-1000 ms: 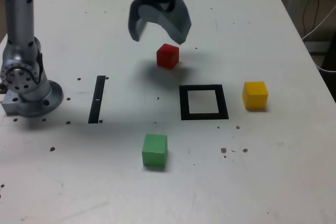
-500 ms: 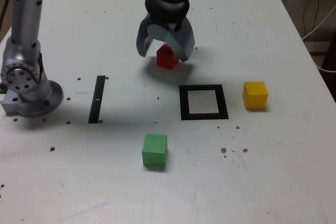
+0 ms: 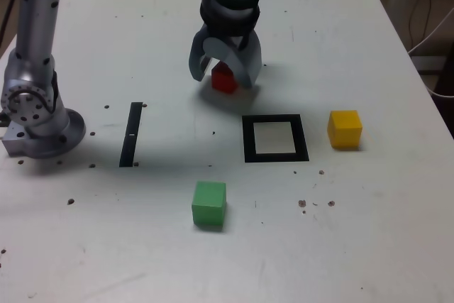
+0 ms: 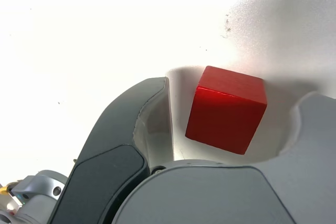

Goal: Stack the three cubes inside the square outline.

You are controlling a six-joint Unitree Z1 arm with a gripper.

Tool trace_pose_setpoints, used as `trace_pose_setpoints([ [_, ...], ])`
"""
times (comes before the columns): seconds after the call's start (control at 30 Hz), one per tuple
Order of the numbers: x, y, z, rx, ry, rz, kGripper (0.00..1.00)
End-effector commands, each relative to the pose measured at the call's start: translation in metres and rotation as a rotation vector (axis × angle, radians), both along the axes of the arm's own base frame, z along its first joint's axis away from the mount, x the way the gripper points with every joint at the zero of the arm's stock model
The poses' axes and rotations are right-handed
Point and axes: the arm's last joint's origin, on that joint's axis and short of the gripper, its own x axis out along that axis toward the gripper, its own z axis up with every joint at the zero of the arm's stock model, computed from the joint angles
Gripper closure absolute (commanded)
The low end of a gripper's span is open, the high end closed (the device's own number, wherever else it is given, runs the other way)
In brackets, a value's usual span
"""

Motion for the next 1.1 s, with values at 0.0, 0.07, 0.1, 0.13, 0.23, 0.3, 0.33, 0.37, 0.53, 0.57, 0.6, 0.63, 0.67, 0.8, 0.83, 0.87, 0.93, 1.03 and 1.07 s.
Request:
trace_pose_setpoints([
  [0.0,0.001,0.0,-0.001,-0.003,0.002,-0.003,0.38],
  [0.07,0.001,0.0,-0.002,-0.004,0.003,-0.006,0.41],
  [0.1,0.001,0.0,-0.002,-0.004,0.004,-0.007,0.42],
  [0.13,0.001,0.0,-0.003,-0.005,0.006,-0.008,0.43],
  [0.23,0.002,0.0,-0.005,-0.008,0.015,-0.009,0.47],
  [0.3,0.002,0.001,-0.006,-0.01,0.02,-0.01,0.49],
  [0.33,0.003,0.001,-0.006,-0.01,0.021,-0.01,0.49],
  [0.37,0.003,0.001,-0.006,-0.011,0.022,-0.01,0.49],
  [0.53,0.004,0.001,-0.006,-0.012,0.021,-0.011,0.57],
  [0.57,0.004,0.001,-0.006,-0.012,0.021,-0.011,0.58],
  [0.6,0.004,0.001,-0.006,-0.012,0.02,-0.011,0.6],
  [0.63,0.004,0.001,-0.005,-0.012,0.02,-0.011,0.6],
  [0.67,0.004,0.001,-0.005,-0.012,0.021,-0.011,0.61],
  [0.8,0.004,0.001,0.0,-0.012,0.018,-0.009,0.65],
  [0.83,0.004,0.001,0.003,-0.011,0.016,-0.008,0.66],
  [0.87,0.004,0.001,0.005,-0.01,0.015,-0.006,0.66],
  [0.93,0.003,0.001,0.011,-0.01,0.017,-0.002,0.67],
  [1.03,0.003,-0.001,0.018,-0.024,0.023,0.004,0.68],
  [1.07,0.004,-0.002,0.021,-0.032,0.025,0.005,0.69],
])
